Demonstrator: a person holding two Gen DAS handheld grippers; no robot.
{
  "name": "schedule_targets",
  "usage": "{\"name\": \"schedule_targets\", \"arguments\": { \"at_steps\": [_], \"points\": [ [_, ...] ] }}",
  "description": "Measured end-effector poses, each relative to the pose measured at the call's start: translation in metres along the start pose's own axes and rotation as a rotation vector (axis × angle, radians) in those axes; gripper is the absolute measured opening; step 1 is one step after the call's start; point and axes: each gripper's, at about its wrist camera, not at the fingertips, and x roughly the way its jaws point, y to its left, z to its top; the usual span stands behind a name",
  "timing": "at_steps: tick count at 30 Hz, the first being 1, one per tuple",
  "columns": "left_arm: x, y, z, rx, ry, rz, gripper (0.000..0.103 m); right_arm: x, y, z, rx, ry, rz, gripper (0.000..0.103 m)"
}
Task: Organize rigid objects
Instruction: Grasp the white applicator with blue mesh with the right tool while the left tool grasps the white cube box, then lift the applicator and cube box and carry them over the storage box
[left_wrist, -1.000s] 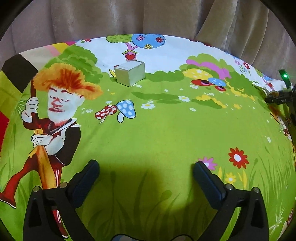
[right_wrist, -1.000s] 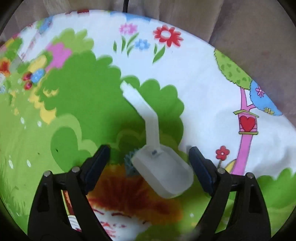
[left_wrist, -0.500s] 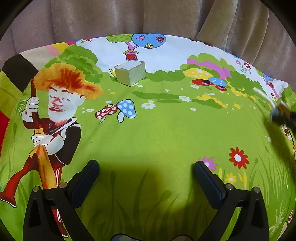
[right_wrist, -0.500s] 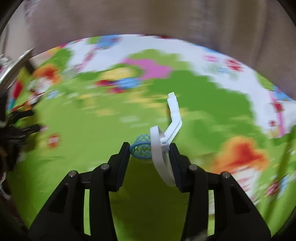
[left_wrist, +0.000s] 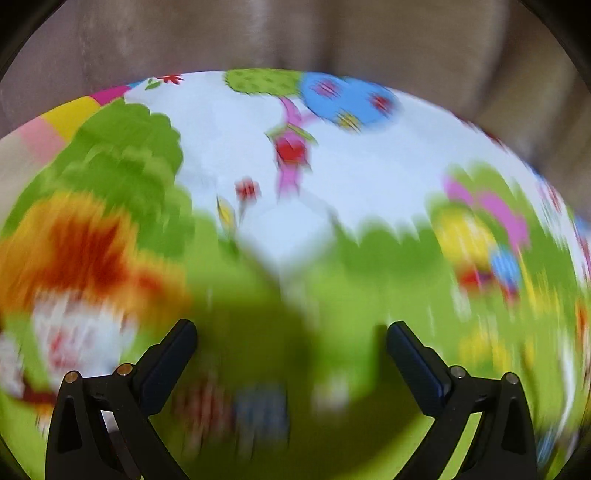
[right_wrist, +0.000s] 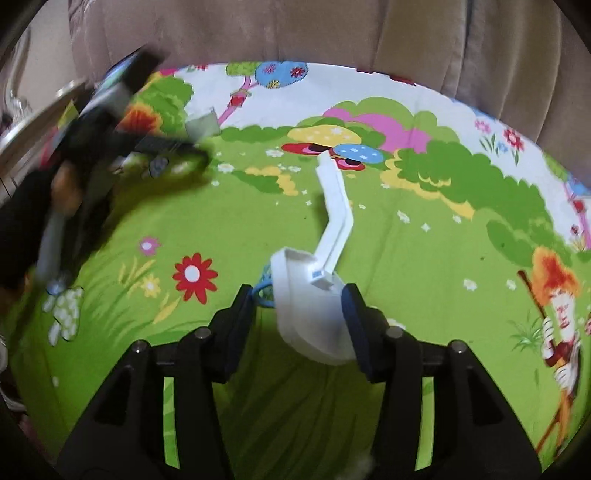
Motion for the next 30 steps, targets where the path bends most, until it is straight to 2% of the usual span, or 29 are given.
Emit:
{"name": "schedule_targets", "arguments": {
  "at_steps": [3, 4, 6, 9, 14, 18, 20, 27, 30],
  "points": [
    [0.026, -0.008, 0.029, 0.016, -0.004, 0.073, 0.102, 0.001, 0.006, 0.001, -0.029, 0.005, -0.024, 0.058],
    [0.025, -0.009, 0.03, 0.024, -0.012, 0.059, 0.099, 0.001, 0.005, 0.001, -0.025, 0.005, -0.02, 0.058],
    [0.014, -0.014, 0.022, 0.077, -0.062, 0.025, 0.059, 0.001, 0.005, 0.001, -0.024, 0.004, -0.021, 0.057],
    [-0.001, -0.012, 0.0, 0.114, -0.073, -0.029, 0.059, 0.001, 0.005, 0.001, -0.022, 0.002, -0.02, 0.057],
    [-0.04, 0.01, -0.048, 0.072, -0.058, -0.11, 0.059, 0.001, 0.002, 0.001, -0.002, -0.003, -0.007, 0.055],
    [-0.079, 0.025, -0.106, 0.053, -0.07, -0.112, 0.059, 0.001, 0.002, 0.001, -0.002, -0.003, -0.011, 0.054],
    [-0.089, 0.027, -0.121, 0.058, -0.085, -0.093, 0.059, 0.001, 0.001, 0.001, -0.001, -0.003, -0.013, 0.053],
    [-0.093, 0.024, -0.127, 0.093, -0.091, -0.034, 0.059, 0.002, 0.008, 0.002, -0.027, -0.001, -0.065, 0.051],
    [-0.097, 0.026, -0.132, 0.09, -0.093, -0.034, 0.059, -0.002, 0.014, 0.001, 0.016, 0.008, -0.071, 0.05]
  ]
}}
